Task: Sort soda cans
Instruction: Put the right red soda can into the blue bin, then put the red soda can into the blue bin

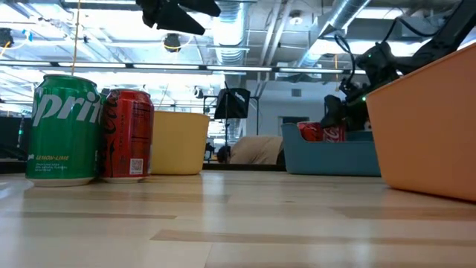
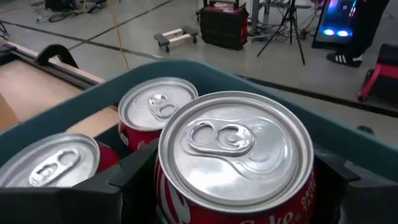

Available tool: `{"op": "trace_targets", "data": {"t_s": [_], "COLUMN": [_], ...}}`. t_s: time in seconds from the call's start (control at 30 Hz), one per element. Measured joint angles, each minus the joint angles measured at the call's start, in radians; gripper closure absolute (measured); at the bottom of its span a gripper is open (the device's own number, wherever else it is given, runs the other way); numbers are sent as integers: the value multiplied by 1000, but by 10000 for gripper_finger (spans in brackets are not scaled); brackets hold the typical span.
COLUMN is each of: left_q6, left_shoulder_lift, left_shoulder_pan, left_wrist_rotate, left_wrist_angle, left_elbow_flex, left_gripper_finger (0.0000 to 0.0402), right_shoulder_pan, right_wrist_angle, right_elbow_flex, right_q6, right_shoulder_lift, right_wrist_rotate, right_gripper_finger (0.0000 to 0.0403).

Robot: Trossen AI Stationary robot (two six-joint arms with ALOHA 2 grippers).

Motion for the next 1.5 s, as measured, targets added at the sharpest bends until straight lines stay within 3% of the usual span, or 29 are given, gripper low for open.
{"op": "trace_targets", "data": {"t_s": [0.23, 0.57, 0.83, 1.13, 1.23, 1.4, 1.5], "left_q6": [-10, -38, -48, -156, -199, -212, -224], "left_shoulder_lift": [0, 0, 0, -33, -33, -33, -33], "left_shoulder_pan": [-5, -5, -16, 9, 29, 56, 68], "left_wrist_rotate": [0, 0, 0, 14, 90, 310, 361], "left_wrist_angle": [-3, -32, -41, -322, -408, -482, -531], "left_elbow_flex": [0, 0, 0, 0, 0, 0, 0], "left_gripper_finger": [13, 13, 13, 13, 13, 13, 13], "right_shoulder_pan": [0, -2, -1, 78, 141, 251, 313], "right_wrist_angle": [-22, -32, -33, -39, -63, -131, -181], "right_elbow_flex": [0, 2, 1, 0, 0, 0, 0], "right_q6": [0, -59, -15, -6, -5, -7, -6], "right_shoulder_lift": [-12, -18, -49, -252, -351, -498, -566], "right_wrist_rotate": [0, -2, -5, -5, -5, -5, -5], "right_gripper_finger": [80, 10, 11, 8, 7, 7, 7]}}
